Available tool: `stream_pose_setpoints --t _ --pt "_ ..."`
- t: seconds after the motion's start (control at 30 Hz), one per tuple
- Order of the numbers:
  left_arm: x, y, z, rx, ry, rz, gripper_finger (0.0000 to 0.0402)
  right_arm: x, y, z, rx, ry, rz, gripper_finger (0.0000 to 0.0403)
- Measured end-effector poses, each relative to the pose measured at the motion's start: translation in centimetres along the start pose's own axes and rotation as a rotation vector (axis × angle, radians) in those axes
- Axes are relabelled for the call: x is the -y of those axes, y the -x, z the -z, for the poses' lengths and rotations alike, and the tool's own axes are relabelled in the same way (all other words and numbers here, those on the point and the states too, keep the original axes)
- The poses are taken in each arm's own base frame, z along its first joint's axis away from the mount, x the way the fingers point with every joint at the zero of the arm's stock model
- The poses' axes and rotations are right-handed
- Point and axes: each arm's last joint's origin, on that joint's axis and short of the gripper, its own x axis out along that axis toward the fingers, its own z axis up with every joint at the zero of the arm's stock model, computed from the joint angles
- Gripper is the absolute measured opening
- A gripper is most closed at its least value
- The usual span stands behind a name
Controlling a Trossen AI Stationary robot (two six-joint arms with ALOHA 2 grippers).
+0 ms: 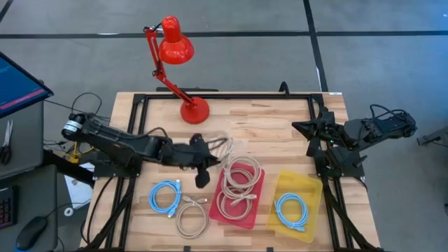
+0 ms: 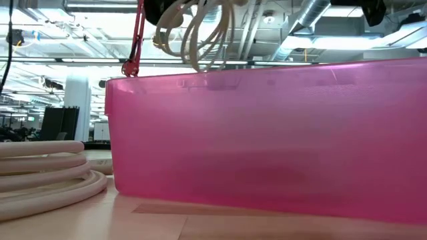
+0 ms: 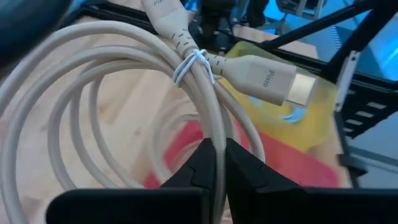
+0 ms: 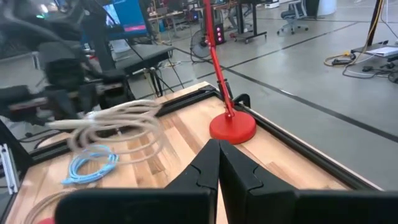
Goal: Sort HDMI cables
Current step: Put the brown HDMI cable into the pink bin
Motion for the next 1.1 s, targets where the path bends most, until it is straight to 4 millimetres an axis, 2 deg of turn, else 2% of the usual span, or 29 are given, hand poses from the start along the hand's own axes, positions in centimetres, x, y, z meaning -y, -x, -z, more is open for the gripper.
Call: stream_pose_setpoints --t 0.13,0.33,0.53,0.67,0.8,1.1 --pt "2.6 -1.4 0.6 -0.022 0.046 0.015 0.0015 0.1 0.1 0.1 -0.007 0.008 0.003 0.0000" --pt "6.6 -4.7 1.7 -0.058 0.133 0.006 0.0015 0.7 0.6 0.2 -0.014 0.015 0.008 0.0000" --pt "9.4 -8.0 2.1 -0.076 0.202 0.000 0.0015 1.5 1.3 0.3 -0.018 -0.011 0.002 0.0000" --pt "10.5 -9.8 2.8 -0.093 0.251 -0.008 0.0015 2.1 1.9 0.3 -0.011 -0.033 -0.001 0.0000" --pt "11.2 -11.1 4.4 -0.129 0.285 -0.022 0.0015 2.8 2.6 0.5 -0.009 -0.035 -0.002 0.0000" --pt "12.2 -12.9 7.4 -0.213 0.345 -0.027 0.0015 4.2 3.9 0.6 0.015 -0.063 -0.012 0.0000"
